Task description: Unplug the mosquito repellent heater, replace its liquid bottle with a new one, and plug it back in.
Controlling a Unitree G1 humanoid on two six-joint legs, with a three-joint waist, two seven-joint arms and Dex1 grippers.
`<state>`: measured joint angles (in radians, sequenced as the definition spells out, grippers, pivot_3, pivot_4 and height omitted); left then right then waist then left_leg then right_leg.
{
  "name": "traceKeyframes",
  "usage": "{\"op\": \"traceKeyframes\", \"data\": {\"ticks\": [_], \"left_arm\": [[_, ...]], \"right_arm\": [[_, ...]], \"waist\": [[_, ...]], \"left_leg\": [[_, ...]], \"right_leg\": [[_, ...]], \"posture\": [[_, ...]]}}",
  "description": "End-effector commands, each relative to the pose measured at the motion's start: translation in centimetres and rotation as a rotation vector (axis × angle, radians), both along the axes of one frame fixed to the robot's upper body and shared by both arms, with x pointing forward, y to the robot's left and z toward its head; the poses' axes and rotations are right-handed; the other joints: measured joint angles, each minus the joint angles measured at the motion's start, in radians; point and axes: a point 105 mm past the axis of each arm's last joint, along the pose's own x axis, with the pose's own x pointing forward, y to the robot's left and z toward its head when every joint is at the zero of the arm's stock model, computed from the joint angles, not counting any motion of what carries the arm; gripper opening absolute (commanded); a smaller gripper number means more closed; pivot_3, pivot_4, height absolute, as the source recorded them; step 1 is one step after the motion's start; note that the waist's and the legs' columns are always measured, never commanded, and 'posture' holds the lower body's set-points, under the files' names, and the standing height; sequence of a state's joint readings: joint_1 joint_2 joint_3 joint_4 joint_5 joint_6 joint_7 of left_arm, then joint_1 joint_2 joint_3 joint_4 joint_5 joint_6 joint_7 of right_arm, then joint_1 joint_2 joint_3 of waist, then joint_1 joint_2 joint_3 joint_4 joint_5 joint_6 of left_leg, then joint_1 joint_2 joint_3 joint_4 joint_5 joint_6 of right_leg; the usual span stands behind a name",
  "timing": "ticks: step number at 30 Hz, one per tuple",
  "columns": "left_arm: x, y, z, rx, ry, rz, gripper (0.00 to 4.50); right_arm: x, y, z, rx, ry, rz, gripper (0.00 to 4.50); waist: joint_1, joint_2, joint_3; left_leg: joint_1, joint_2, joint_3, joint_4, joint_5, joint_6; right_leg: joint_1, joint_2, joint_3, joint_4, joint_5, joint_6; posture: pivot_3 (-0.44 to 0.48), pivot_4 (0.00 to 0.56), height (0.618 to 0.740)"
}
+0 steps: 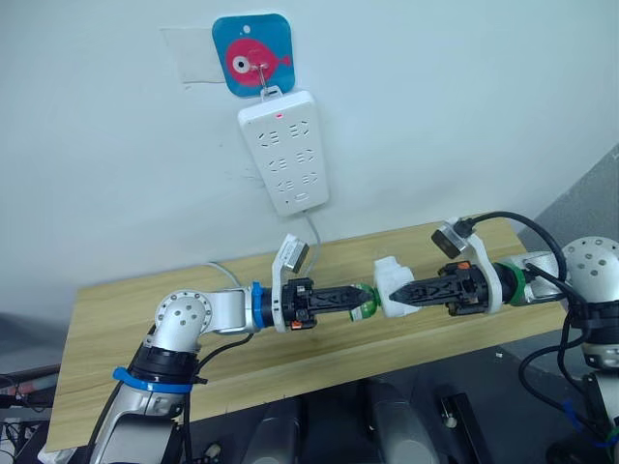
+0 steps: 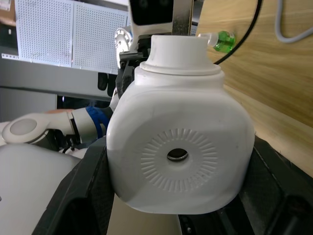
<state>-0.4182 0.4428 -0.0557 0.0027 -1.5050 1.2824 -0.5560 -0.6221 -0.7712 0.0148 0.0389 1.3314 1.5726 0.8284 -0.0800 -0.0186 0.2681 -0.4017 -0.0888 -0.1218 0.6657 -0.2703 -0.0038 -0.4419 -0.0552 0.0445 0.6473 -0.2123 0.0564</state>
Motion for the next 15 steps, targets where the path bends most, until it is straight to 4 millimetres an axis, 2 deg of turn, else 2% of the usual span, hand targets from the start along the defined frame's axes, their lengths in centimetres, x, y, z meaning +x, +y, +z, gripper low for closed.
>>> {"op": "traceKeyframes", "data": {"ticks": [1, 8, 12, 15], "left_arm": [[0.1, 3.7, -1.7, 0.086, 0.103, 0.080, 2.24], [-0.7, 3.6, -2.1, 0.093, 0.132, 0.054, 2.24], [-0.4, 3.7, -2.1, 0.091, 0.131, 0.067, 2.24], [-0.3, 4.1, -1.8, 0.093, 0.120, 0.077, 2.24]], "right_arm": [[0.1, -2.6, 2.4, -0.022, -0.172, -0.060, 2.99], [-0.3, -1.9, 2.7, -0.032, -0.321, 0.005, 2.99], [-0.3, -2.1, 2.7, -0.026, -0.308, 0.001, 2.99], [0.3, -3.0, 2.2, -0.044, -0.263, -0.051, 2.99]], "waist": [[0.000, 0.000, 0.000], [0.000, 0.000, 0.000], [0.007, 0.000, 0.000], [0.014, 0.000, 0.000]], "left_leg": [[0.000, 0.000, 0.000, 0.000, 0.000, 0.000], [0.001, 0.000, 0.000, 0.000, 0.000, 0.000], [0.001, -0.001, 0.000, 0.000, 0.000, -0.001], [0.001, -0.001, 0.000, 0.000, 0.002, -0.004]], "right_leg": [[0.000, 0.000, 0.000, 0.000, 0.000, 0.000], [0.000, 0.000, 0.000, 0.000, 0.000, 0.000], [0.000, -0.001, 0.000, 0.000, 0.000, 0.000], [0.000, -0.001, 0.000, 0.000, 0.000, 0.000]], "posture": [[-0.130, 0.254, 0.740], [-0.134, 0.250, 0.740], [-0.132, 0.249, 0.740], [-0.130, 0.249, 0.740]]}}
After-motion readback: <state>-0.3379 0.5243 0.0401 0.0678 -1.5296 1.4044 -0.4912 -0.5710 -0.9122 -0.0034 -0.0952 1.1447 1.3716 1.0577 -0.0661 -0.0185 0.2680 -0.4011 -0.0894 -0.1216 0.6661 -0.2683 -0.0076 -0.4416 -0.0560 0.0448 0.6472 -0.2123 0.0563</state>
